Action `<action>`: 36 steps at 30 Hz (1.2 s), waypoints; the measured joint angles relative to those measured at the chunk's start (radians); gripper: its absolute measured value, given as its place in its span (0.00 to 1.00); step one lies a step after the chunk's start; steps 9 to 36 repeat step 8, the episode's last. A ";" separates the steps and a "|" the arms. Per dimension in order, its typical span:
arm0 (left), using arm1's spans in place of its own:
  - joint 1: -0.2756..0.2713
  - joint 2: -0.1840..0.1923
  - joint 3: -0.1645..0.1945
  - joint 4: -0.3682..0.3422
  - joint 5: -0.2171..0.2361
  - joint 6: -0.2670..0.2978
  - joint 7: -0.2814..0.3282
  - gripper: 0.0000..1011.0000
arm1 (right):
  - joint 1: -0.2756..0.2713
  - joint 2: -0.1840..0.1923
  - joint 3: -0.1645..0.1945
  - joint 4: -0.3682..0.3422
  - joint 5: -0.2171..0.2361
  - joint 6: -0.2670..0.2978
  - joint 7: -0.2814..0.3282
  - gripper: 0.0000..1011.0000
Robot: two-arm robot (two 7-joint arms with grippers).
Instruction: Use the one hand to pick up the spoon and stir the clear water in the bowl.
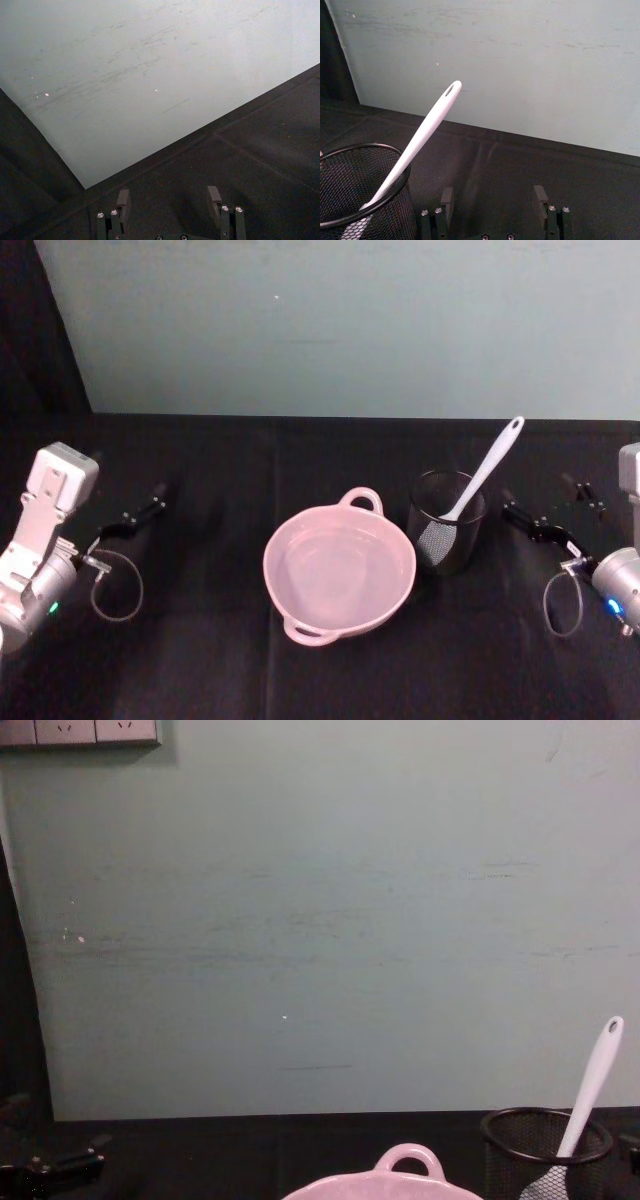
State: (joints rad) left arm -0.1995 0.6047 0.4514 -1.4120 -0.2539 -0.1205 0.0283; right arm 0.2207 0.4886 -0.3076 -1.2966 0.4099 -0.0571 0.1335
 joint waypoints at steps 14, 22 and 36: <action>0.000 0.000 0.000 0.000 0.000 0.000 0.000 0.99 | 0.000 0.000 0.000 0.000 0.000 0.000 0.000 0.99; 0.000 0.000 0.000 0.000 0.000 0.000 0.000 0.99 | 0.000 0.000 0.000 0.000 0.000 0.000 0.000 0.99; 0.000 0.000 0.000 0.000 0.000 0.000 0.000 0.99 | 0.000 0.000 0.000 0.000 0.000 0.000 0.000 0.99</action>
